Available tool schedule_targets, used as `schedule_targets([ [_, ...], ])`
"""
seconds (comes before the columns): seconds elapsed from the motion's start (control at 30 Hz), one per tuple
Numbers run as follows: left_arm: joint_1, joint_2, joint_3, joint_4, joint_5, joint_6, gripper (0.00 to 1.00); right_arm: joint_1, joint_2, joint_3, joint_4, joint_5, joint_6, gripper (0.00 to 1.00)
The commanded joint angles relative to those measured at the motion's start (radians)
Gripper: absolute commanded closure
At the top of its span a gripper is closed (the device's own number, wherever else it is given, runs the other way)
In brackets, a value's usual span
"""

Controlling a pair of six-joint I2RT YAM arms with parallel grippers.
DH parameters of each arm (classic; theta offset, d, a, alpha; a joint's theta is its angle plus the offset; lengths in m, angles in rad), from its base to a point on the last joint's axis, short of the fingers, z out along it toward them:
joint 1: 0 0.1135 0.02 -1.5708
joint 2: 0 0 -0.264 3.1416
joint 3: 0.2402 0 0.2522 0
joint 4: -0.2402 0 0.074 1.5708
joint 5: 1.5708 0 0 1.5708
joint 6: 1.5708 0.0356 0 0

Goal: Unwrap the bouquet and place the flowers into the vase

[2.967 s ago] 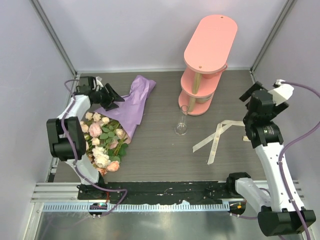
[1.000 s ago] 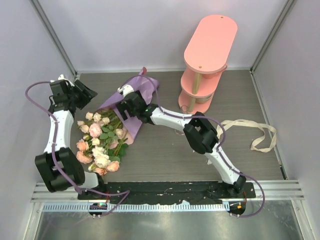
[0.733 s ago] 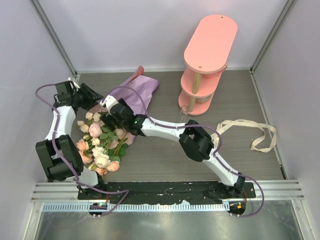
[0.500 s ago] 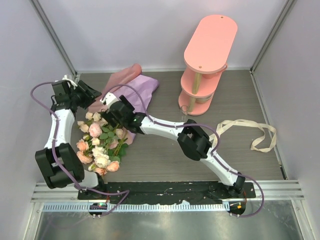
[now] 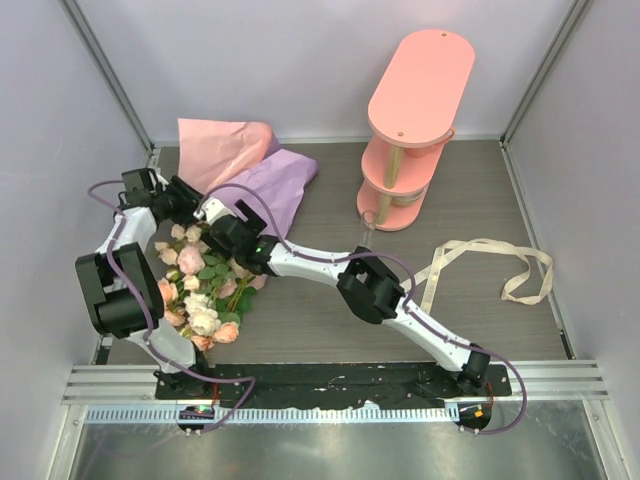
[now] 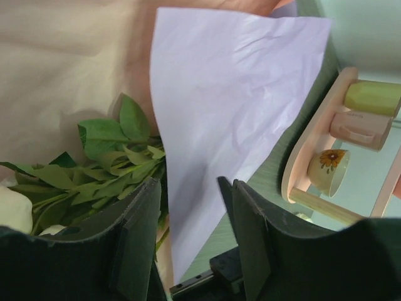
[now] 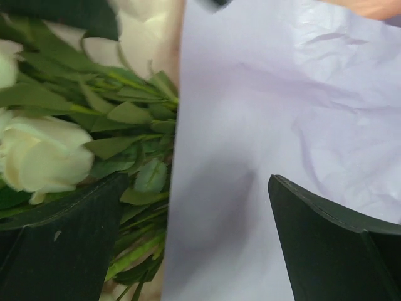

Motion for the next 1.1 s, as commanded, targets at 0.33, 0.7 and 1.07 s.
schedule_targets([
  [0.33, 0.003, 0.124, 0.054, 0.000, 0.061, -0.029, 0.52, -0.042, -0.132, -0.085, 0.109, 0.304, -0.061, 0.03],
  [0.7, 0.003, 0.198, 0.091, -0.066, 0.045, -0.017, 0.56, -0.043, -0.305, -0.278, 0.114, 0.379, -0.015, 0.05],
  [1.07, 0.003, 0.185, 0.102, -0.088, 0.028, -0.004, 0.53, -0.058, -0.439, -0.450, 0.020, 0.531, 0.108, 0.00],
])
